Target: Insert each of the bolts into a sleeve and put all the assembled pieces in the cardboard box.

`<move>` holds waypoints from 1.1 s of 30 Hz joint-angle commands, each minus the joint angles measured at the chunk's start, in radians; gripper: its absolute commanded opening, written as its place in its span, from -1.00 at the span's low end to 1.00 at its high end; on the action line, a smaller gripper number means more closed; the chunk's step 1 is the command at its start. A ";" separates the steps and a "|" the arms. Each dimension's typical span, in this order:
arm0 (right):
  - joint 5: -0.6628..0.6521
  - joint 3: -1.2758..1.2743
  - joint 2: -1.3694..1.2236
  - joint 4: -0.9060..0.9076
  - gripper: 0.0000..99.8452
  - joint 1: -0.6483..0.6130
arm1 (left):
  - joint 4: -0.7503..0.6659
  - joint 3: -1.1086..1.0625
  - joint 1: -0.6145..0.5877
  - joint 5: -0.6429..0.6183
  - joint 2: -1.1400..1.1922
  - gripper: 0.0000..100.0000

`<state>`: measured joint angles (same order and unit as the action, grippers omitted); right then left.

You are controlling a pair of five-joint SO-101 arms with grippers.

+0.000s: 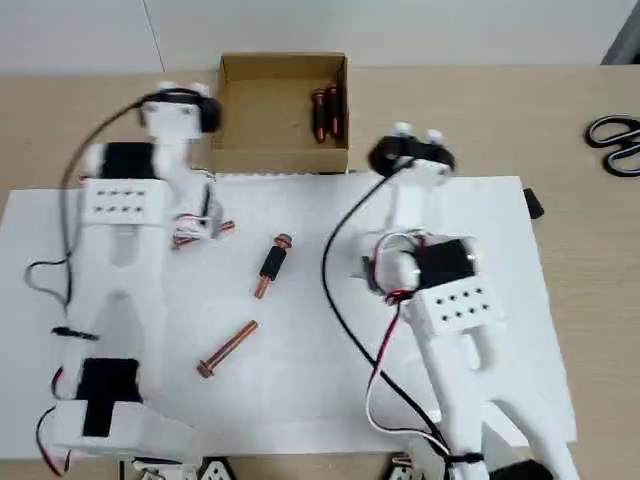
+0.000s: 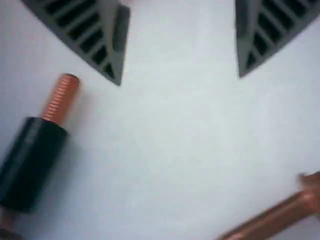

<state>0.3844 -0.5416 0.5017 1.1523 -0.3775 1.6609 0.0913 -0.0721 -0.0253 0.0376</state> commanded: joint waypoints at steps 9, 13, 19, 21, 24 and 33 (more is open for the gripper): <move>0.040 0.213 -0.294 -0.206 -0.76 -0.173 | 0.008 0.015 -0.106 0.003 -0.058 -0.71; 0.043 0.376 -0.466 -0.206 -0.76 -0.186 | 0.006 0.015 -0.130 0.005 -0.058 -0.71; 0.097 0.623 -0.687 -0.088 -0.76 -0.262 | -0.037 0.013 -0.176 0.005 -0.058 -0.71; 0.124 0.710 -0.745 -0.019 -0.76 -0.288 | -0.051 0.013 -0.198 0.006 -0.058 -0.71; 0.167 0.813 -0.816 0.077 -0.76 -0.329 | -0.063 0.013 -0.229 0.008 -0.058 -0.71; 0.288 0.979 -0.915 0.283 -0.76 -0.369 | -0.066 0.013 -0.272 0.008 -0.058 -0.71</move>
<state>0.6375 0.3682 -0.4204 1.3871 -0.7457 1.6149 0.0913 -0.3391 -0.0253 0.0345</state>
